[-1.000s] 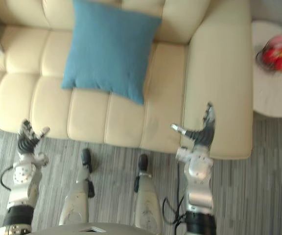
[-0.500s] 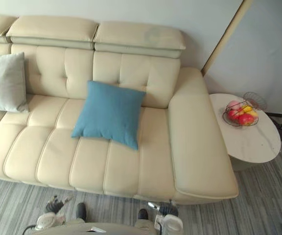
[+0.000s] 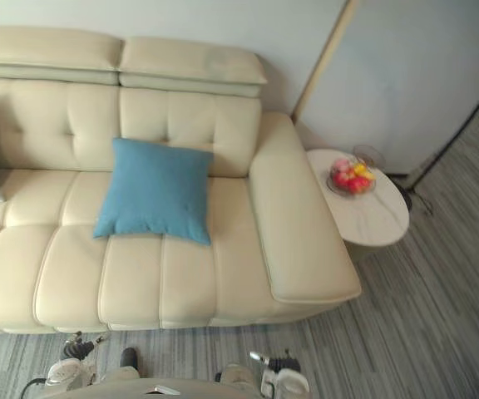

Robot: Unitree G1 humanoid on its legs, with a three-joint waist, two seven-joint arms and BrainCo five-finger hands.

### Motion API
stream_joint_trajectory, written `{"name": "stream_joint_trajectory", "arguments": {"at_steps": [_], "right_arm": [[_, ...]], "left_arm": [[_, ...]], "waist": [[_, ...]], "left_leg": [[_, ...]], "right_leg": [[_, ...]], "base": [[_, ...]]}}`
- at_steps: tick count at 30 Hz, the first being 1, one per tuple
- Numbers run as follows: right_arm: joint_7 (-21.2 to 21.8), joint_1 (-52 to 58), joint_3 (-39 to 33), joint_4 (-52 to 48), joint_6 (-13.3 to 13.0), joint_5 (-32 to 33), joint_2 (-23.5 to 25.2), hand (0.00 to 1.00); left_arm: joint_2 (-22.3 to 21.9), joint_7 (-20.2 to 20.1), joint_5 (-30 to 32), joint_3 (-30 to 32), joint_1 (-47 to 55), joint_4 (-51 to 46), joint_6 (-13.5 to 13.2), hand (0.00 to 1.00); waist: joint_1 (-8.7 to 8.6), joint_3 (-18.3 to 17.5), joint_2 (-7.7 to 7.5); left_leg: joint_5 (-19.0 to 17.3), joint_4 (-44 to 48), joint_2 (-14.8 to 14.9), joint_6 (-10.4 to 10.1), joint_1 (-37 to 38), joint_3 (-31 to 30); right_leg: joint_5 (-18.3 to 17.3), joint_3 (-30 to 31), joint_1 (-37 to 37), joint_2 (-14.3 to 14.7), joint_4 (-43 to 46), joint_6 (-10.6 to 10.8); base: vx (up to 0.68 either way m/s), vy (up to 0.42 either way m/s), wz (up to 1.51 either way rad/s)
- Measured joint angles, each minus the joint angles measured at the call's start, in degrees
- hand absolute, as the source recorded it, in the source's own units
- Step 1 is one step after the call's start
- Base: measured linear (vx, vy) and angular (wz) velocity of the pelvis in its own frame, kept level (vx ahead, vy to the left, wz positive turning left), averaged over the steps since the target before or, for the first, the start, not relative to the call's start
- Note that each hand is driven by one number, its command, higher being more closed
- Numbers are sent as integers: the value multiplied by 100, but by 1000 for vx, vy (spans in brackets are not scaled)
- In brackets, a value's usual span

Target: Pick up cushions and gather them together orderly.

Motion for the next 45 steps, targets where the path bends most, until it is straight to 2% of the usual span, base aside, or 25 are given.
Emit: {"name": "stream_joint_trajectory", "arguments": {"at_steps": [1,4,5,7,8,10,11,12,13,15,16,20,21,24,27,30,34,37,38,40,41,42,43,44,45], "right_arm": [[-2,-75,3,17,3,0,10,0],[-19,-454,64,6,2,0,-123,0],[-24,-571,136,-15,1,1,-169,0],[-58,-616,195,-59,-1,3,-174,0],[-62,-577,218,-76,-1,2,-151,0],[-67,-459,219,-255,4,3,-69,0],[-80,-393,200,-278,5,9,-62,0],[-136,-353,191,-279,1,10,-25,0],[-181,-362,114,-286,1,10,-44,0],[-180,-301,103,-303,5,15,-86,0],[-171,-210,69,-286,10,16,-108,0],[-94,-108,-153,-32,111,14,220,0],[-32,-90,-268,-15,115,11,240,0],[7,-107,-298,25,115,8,231,0],[7,-149,-357,180,127,6,179,0],[8,-191,-463,258,184,5,109,0],[8,-226,-474,290,218,5,66,0],[10,-333,-560,463,222,8,44,0],[9,-376,-585,474,222,11,53,0],[8,-512,-594,439,188,16,83,0],[1,-516,-588,416,156,16,59,0],[-2,-524,-588,417,153,17,25,0],[-1,-563,-589,388,134,18,-35,0],[-1,-539,-593,344,116,23,-21,0],[0,-467,-584,234,121,31,3,0]], "left_arm": [[1,48,-2,49,1,-14,-1,0],[-201,117,-197,63,-7,-8,2,0],[-287,144,-261,8,32,18,2,0],[-456,182,-391,-156,23,1,-1,0],[-472,186,-393,-158,23,-4,-1,0],[-538,197,-387,-237,31,-24,0,0],[-512,190,-383,-259,2,-64,-3,0],[-498,187,-378,-254,-43,-157,-14,0],[-502,171,-367,-253,-69,-163,-9,0],[-573,147,-317,-264,-37,-155,-7,0],[-644,121,-309,-258,-30,-87,6,0],[-413,-41,-185,-371,35,11,18,0],[-380,-60,-115,-393,41,42,33,0],[-286,-107,4,-488,32,212,111,0],[-290,-133,28,-488,28,337,122,0],[-281,-187,28,-481,3,455,122,0],[-233,-243,214,-483,-34,571,124,0],[-235,-314,305,-476,-71,582,124,0],[-232,-315,310,-446,-92,579,124,0],[-233,-316,337,-181,-176,554,122,0],[-268,-312,337,-113,-188,546,111,0],[-298,-306,335,-99,-186,545,109,0],[-350,-301,335,-9,-229,558,123,0],[-352,-295,336,3,-271,544,125,0],[-350,-294,341,21,-268,547,125,0]], "waist": [[63,-40,-91],[193,50,102],[224,109,182],[286,245,477],[297,263,501],[267,304,591],[238,317,374],[277,318,309],[251,318,275],[136,315,306],[112,301,427],[-9,71,-14],[-37,40,-59],[-118,26,-45],[-161,-70,18],[-159,-79,104],[-203,-100,86],[-238,-88,70],[-178,-55,76],[-148,93,7],[-123,92,42],[-87,100,91],[-42,146,241],[-59,166,252],[-70,204,150]], "left_leg": [[172,-15,-72,-27,-126,16],[484,8,-53,13,-526,191],[550,17,-44,-40,-640,186],[764,-71,124,-26,-672,83],[784,-85,138,-20,-648,76],[490,-161,203,80,-601,382],[220,-143,155,70,-619,625],[165,148,101,161,-676,759],[88,951,-7,263,-810,722],[-745,1995,-140,326,-764,673],[-1102,1982,-153,231,-654,604],[-639,516,-746,237,-89,827],[-546,194,-849,228,64,815],[-326,-636,-1058,128,515,679],[-226,-634,-1064,143,551,563],[-78,-633,-1046,221,697,500],[-39,-620,-1020,301,905,530],[-74,-588,-932,284,932,695],[-153,-516,-869,266,956,830],[-685,652,-744,323,542,610],[-1130,1421,-726,344,135,-208],[-1296,1536,-701,285,82,-462],[-1694,1747,-594,127,91,-480],[-1813,1836,-540,156,100,-227],[-1940,1913,-500,131,98,120]], "right_leg": [[-142,18,68,23,-403,188],[-339,-85,349,209,-1698,236],[-410,-95,456,251,-2093,260],[-157,-238,638,455,-2450,215],[-159,-259,644,471,-2441,215],[-173,-394,638,508,-2321,181],[-137,-438,603,306,-2390,68],[-57,-428,494,148,-2356,73],[-13,-407,391,-20,-2299,133],[33,-356,345,-176,-2242,229],[61,-281,351,-150,-2210,316],[321,139,366,-393,-2722,255],[358,167,410,-415,-2822,198],[374,254,553,-423,-3007,180],[414,281,602,-371,-3031,153],[500,322,792,-314,-3187,256],[589,441,1012,-253,-3355,348],[671,512,997,-171,-3396,280],[764,668,955,-119,-3406,285],[884,1062,886,-88,-3430,239],[895,1416,669,-20,-3371,246],[904,1542,579,40,-3358,261],[951,1940,402,166,-3361,288],[1019,2153,275,227,-3329,205],[1091,2446,88,260,-3307,140]], "base": [[-120,-72,4],[-177,-73,-9],[-280,-70,3],[-300,-22,18],[-289,-24,22],[-237,-14,34],[-151,29,23],[-135,83,5],[-99,90,-9],[-123,157,-4],[-152,208,-16],[-63,129,-7],[-30,98,-2],[-1,53,6],[28,6,-1],[61,-16,-20],[105,-35,-18],[83,-33,-20],[42,-11,-69],[-2,-27,-104],[-47,-37,-117],[-74,16,-176],[-85,98,-169],[-92,116,-200],[-110,132,-195]]}}
